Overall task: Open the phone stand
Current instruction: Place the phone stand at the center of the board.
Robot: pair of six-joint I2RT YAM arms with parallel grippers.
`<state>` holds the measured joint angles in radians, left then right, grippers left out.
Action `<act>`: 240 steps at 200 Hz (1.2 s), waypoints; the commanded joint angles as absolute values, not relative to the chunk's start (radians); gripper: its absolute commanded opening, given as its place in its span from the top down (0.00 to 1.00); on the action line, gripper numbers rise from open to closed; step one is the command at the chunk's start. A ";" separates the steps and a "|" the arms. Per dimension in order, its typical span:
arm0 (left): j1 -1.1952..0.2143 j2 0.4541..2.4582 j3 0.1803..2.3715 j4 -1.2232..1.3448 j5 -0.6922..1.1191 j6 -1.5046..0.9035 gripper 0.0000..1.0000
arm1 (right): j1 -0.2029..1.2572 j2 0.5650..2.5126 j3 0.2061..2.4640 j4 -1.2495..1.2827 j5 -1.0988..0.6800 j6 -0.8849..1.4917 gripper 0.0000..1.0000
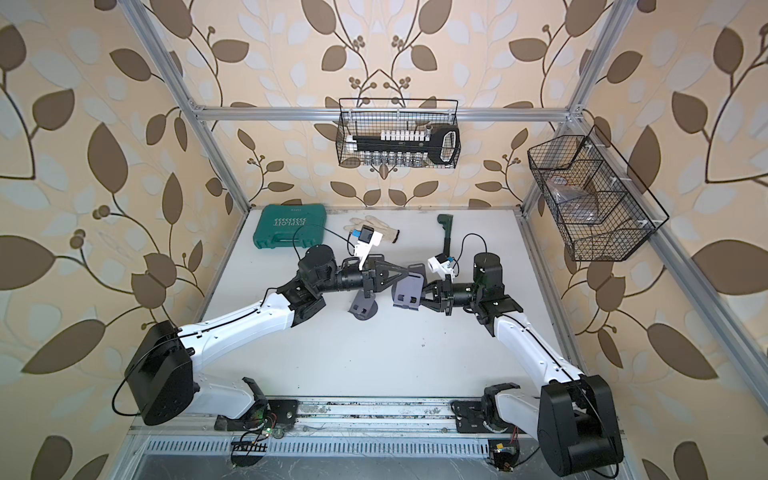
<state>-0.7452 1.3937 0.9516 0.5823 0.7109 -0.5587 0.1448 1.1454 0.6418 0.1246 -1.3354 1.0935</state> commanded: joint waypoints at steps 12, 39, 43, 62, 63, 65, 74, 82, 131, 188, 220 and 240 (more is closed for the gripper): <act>-0.796 1.411 1.033 0.669 0.857 -0.582 0.84 | 0.141 1.137 0.651 -0.006 -1.247 1.081 1.00; -0.798 1.434 1.054 0.666 0.873 -0.602 0.68 | 0.141 1.129 0.649 -0.006 -1.252 1.075 1.00; -0.798 1.434 1.055 0.662 0.874 -0.604 0.68 | 0.140 1.129 0.650 -0.005 -1.252 1.075 1.00; -0.798 1.473 1.071 0.641 0.887 -0.607 0.94 | 0.139 1.136 0.655 0.001 -1.251 1.076 1.00; -0.798 1.474 1.072 0.640 0.889 -0.607 0.95 | 0.140 1.135 0.654 0.002 -1.252 1.077 1.00; -0.798 1.476 1.074 0.636 0.890 -0.606 0.98 | 0.139 1.136 0.655 0.004 -1.252 1.077 1.00; -0.798 1.481 1.086 0.617 0.898 -0.607 1.00 | 0.138 1.141 0.655 0.009 -1.253 1.078 1.00; -0.798 1.486 1.095 0.596 0.900 -0.607 1.00 | 0.136 1.146 0.656 0.016 -1.257 1.082 1.00; -0.797 1.469 1.118 0.489 0.885 -0.544 1.00 | 0.116 1.144 0.663 0.014 -1.258 1.089 1.00; -0.778 1.506 1.143 0.457 0.882 -0.516 1.00 | 0.013 1.090 0.727 -0.394 -1.179 0.812 0.68; -0.765 1.549 1.097 0.568 0.882 -0.583 1.00 | -0.079 0.991 0.749 -0.639 -1.040 0.657 0.61; -0.763 1.572 1.065 0.617 0.875 -0.588 1.00 | -0.129 0.938 0.751 -0.761 -0.913 0.582 0.61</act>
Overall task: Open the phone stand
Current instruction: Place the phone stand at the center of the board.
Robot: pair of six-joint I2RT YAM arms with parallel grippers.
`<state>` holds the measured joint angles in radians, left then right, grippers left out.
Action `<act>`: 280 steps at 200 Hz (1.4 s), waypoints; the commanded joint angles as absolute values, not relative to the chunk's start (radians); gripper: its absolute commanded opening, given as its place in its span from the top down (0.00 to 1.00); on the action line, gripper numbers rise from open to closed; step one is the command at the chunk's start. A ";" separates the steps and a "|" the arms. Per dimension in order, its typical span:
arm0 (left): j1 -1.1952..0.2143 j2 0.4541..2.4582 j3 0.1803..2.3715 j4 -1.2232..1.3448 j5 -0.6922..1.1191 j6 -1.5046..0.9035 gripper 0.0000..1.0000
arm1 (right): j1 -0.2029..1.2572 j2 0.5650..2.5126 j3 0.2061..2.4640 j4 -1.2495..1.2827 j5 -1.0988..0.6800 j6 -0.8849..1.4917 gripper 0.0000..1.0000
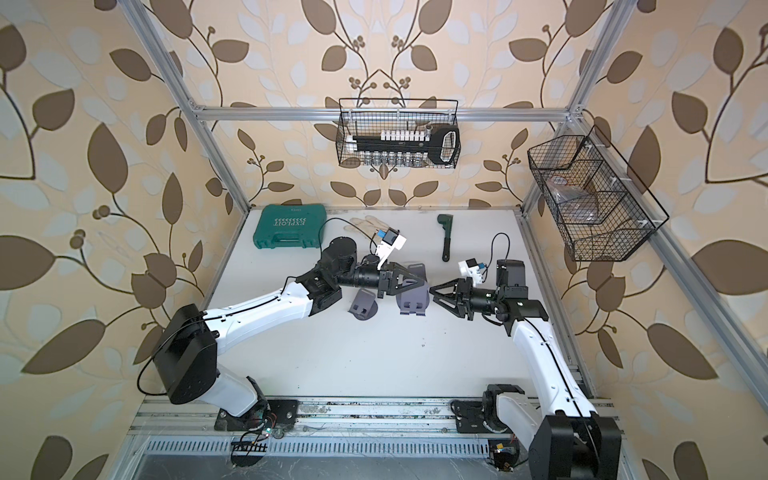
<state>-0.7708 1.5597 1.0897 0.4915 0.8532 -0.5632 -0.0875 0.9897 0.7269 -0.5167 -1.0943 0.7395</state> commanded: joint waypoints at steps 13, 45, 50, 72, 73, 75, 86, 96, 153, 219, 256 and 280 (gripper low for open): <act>-0.762 1.598 1.043 0.646 0.863 -0.583 1.00 | -0.162 0.902 0.762 -0.827 -0.828 0.542 0.61; -0.767 1.729 1.019 0.755 0.875 -0.587 1.00 | -0.201 0.833 0.800 -0.882 -0.712 0.519 0.61; -0.770 1.753 1.020 0.773 0.880 -0.585 1.00 | -0.201 0.825 0.800 -0.876 -0.702 0.524 0.61; -0.778 1.852 1.021 0.841 0.885 -0.561 1.00 | -0.201 0.794 0.795 -0.835 -0.684 0.548 0.61; -0.778 1.856 1.022 0.843 0.885 -0.559 1.00 | -0.201 0.793 0.795 -0.833 -0.684 0.549 0.61; -0.778 1.863 1.025 0.848 0.886 -0.557 1.00 | -0.201 0.791 0.794 -0.829 -0.686 0.552 0.61; -0.779 1.913 1.045 0.859 0.902 -0.553 1.00 | -0.201 0.789 0.791 -0.814 -0.686 0.559 0.60; -0.782 1.946 1.055 0.870 0.906 -0.546 1.00 | -0.201 0.795 0.787 -0.803 -0.687 0.559 0.61; -0.787 2.050 1.087 0.848 0.894 -0.447 1.00 | -0.201 0.840 0.746 -0.746 -0.701 0.551 0.61; -0.777 2.059 1.074 0.807 0.821 -0.415 0.72 | -0.201 0.874 0.729 -0.723 -0.696 0.523 0.61; -0.776 2.003 1.078 0.722 0.788 -0.382 0.63 | -0.201 0.871 0.729 -0.720 -0.696 0.514 0.61; -0.775 1.957 1.112 0.621 0.755 -0.363 0.59 | -0.201 0.860 0.740 -0.719 -0.697 0.512 0.61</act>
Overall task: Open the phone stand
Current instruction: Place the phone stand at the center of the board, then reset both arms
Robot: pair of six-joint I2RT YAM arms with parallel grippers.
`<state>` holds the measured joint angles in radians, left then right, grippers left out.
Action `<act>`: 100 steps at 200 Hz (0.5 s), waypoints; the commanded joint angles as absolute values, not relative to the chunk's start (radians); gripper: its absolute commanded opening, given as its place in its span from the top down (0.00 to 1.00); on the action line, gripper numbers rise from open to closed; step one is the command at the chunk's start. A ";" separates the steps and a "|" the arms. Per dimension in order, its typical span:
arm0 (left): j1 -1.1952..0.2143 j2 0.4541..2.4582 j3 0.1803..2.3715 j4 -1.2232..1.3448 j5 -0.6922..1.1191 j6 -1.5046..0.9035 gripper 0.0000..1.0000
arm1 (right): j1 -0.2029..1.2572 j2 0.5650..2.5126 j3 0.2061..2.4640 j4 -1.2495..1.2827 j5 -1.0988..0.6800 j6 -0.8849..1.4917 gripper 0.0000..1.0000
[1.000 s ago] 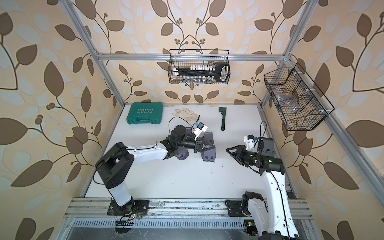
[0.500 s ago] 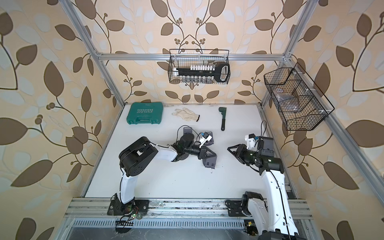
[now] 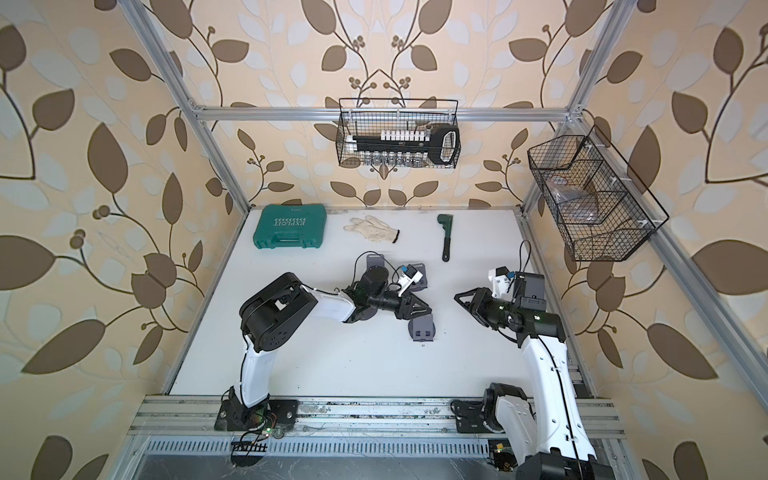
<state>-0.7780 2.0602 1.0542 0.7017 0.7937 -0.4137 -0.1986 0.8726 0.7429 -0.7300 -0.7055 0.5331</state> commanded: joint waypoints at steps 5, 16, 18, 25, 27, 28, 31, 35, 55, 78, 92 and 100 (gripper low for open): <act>-0.774 1.944 1.119 0.594 0.746 -0.357 0.58 | -0.201 0.858 0.743 -0.720 -0.695 0.511 0.60; -0.766 1.917 1.139 0.536 0.729 -0.351 0.55 | -0.201 0.849 0.751 -0.719 -0.684 0.507 0.60; -0.764 1.911 1.143 0.527 0.729 -0.350 0.54 | -0.201 0.849 0.752 -0.719 -0.683 0.508 0.61; -0.756 1.892 1.156 0.491 0.729 -0.346 0.50 | -0.201 0.845 0.756 -0.718 -0.680 0.505 0.61; -0.754 1.884 1.159 0.479 0.728 -0.345 0.49 | -0.201 0.843 0.758 -0.717 -0.677 0.505 0.61; -0.753 1.881 1.160 0.474 0.728 -0.343 0.49 | -0.201 0.843 0.759 -0.717 -0.677 0.505 0.61; -0.750 1.870 1.164 0.457 0.725 -0.342 0.49 | -0.201 0.841 0.762 -0.716 -0.676 0.505 0.61; -0.745 1.855 1.169 0.439 0.725 -0.335 0.49 | -0.201 0.839 0.765 -0.715 -0.674 0.501 0.61; -0.732 1.774 1.224 0.262 0.704 -0.284 0.45 | -0.201 0.817 0.784 -0.702 -0.654 0.487 0.60; -0.727 1.699 1.340 -0.071 0.580 -0.208 0.32 | -0.199 0.788 0.825 -0.686 -0.603 0.446 0.59; -0.712 1.675 1.398 -0.238 0.494 -0.199 0.29 | -0.195 0.767 0.857 -0.673 -0.520 0.428 0.59; -0.696 1.655 1.407 -0.291 0.474 -0.212 0.28 | -0.188 0.750 0.862 -0.644 -0.466 0.428 0.58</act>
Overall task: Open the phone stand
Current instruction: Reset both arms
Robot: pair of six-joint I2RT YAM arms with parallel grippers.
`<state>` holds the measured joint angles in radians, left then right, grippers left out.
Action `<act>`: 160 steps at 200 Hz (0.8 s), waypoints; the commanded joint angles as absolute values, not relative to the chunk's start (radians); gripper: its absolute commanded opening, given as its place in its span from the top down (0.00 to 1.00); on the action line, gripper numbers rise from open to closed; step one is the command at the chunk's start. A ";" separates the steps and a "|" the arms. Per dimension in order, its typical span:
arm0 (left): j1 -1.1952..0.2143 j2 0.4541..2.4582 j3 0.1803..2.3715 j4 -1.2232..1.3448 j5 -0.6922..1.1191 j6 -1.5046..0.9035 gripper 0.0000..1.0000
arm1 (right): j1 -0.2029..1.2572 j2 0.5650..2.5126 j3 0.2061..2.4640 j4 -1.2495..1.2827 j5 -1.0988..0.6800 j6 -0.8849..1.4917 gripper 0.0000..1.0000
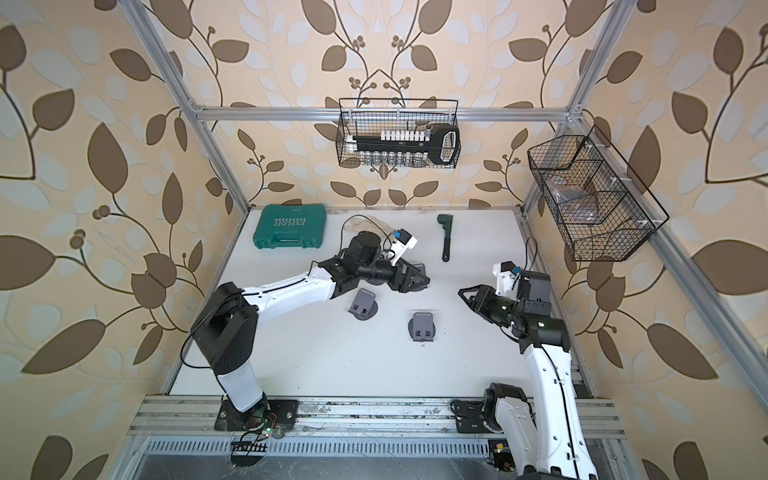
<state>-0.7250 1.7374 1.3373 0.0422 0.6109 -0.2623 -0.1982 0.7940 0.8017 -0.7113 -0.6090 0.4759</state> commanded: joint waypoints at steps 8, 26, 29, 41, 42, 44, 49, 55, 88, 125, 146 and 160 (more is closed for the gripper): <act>-0.676 1.628 1.400 -0.323 0.465 -0.239 0.24 | -0.177 0.733 0.858 -0.596 -0.422 0.428 0.53; -0.621 1.550 1.356 -0.356 0.440 -0.281 0.01 | -0.121 0.717 0.851 -0.493 -0.335 0.418 0.41; -0.613 1.536 1.347 -0.359 0.429 -0.287 0.01 | -0.107 0.719 0.852 -0.482 -0.313 0.411 0.39; -0.569 1.479 1.304 -0.368 0.384 -0.301 0.01 | -0.032 0.739 0.859 -0.447 -0.222 0.376 0.27; -0.565 1.475 1.302 -0.371 0.382 -0.302 0.01 | -0.024 0.740 0.859 -0.446 -0.216 0.373 0.26; -0.558 1.468 1.297 -0.375 0.378 -0.302 0.01 | -0.012 0.746 0.862 -0.445 -0.200 0.364 0.25; -0.534 1.451 1.287 -0.391 0.368 -0.303 0.01 | 0.018 0.758 0.870 -0.444 -0.162 0.343 0.23; -0.512 1.419 1.270 -0.400 0.350 -0.297 0.01 | 0.064 0.771 0.873 -0.436 -0.104 0.319 0.13; -0.394 1.244 1.064 -0.303 0.165 -0.255 0.01 | 0.316 0.843 0.760 -0.280 0.278 0.058 0.02; -0.330 1.106 0.728 -0.005 -0.063 -0.074 0.01 | 0.343 0.887 0.619 -0.021 0.319 0.073 0.02; -0.215 1.161 0.620 0.032 -0.058 -0.056 0.01 | 0.314 0.902 0.535 0.142 0.248 0.037 0.02; -0.193 1.149 0.519 0.170 -0.115 -0.029 0.01 | 0.266 0.924 0.493 0.207 0.213 0.026 0.02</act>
